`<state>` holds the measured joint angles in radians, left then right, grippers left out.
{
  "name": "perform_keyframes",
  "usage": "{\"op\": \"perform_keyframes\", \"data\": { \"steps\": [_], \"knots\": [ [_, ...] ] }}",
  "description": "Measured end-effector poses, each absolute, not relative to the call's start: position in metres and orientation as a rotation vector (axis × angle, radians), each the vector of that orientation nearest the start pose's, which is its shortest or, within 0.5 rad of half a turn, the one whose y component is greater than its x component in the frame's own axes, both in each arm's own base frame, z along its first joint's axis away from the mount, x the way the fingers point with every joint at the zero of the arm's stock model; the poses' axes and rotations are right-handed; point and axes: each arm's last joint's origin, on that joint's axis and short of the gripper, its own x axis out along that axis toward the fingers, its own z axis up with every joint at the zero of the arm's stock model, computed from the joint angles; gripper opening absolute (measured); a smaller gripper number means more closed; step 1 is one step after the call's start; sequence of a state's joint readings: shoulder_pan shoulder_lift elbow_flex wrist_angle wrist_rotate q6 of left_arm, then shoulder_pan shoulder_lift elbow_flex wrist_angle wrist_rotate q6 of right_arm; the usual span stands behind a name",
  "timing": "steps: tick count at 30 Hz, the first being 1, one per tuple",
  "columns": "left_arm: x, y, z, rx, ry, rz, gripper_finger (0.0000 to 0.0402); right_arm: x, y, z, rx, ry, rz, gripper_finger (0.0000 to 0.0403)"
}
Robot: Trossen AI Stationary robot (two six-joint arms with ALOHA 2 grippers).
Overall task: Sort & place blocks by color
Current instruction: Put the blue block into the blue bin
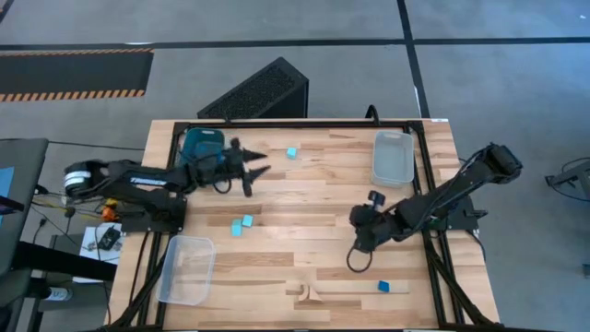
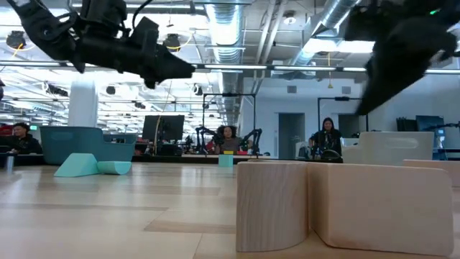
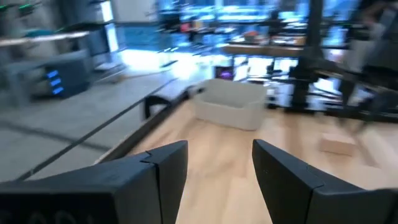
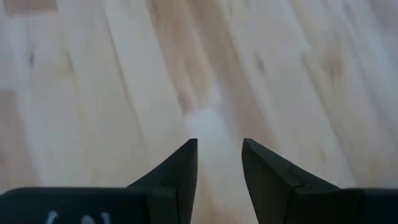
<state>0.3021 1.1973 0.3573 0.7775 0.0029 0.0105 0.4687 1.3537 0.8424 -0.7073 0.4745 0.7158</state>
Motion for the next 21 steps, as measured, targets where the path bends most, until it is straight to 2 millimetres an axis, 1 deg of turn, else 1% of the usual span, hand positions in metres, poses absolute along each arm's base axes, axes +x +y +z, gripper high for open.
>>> {"op": "perform_keyframes", "data": {
  "steps": [4,8,11,16,18,21],
  "knots": [
    [0.235,0.055,0.187,0.01,0.046,0.225,0.0171,0.197,0.111,0.211,0.212,1.186,-0.393,0.0156],
    [0.246,0.048,0.177,0.042,-0.006,0.187,0.0171,0.179,0.132,0.21,0.369,1.306,-0.374,0.0172],
    [0.254,0.046,0.173,0.054,-0.012,0.176,0.0171,0.172,0.15,0.211,0.491,1.329,-0.33,0.0191],
    [0.265,0.047,0.172,0.08,0.002,0.156,0.0171,0.163,0.181,0.212,0.647,1.276,-0.242,0.0227],
    [0.268,0.047,0.174,0.097,-0.003,0.154,0.0171,0.162,0.192,0.208,0.692,1.271,-0.238,0.0236],
    [0.27,0.048,0.177,0.099,-0.018,0.155,0.0171,0.157,0.205,0.198,0.7,1.287,-0.257,0.0239]
  ]
}}
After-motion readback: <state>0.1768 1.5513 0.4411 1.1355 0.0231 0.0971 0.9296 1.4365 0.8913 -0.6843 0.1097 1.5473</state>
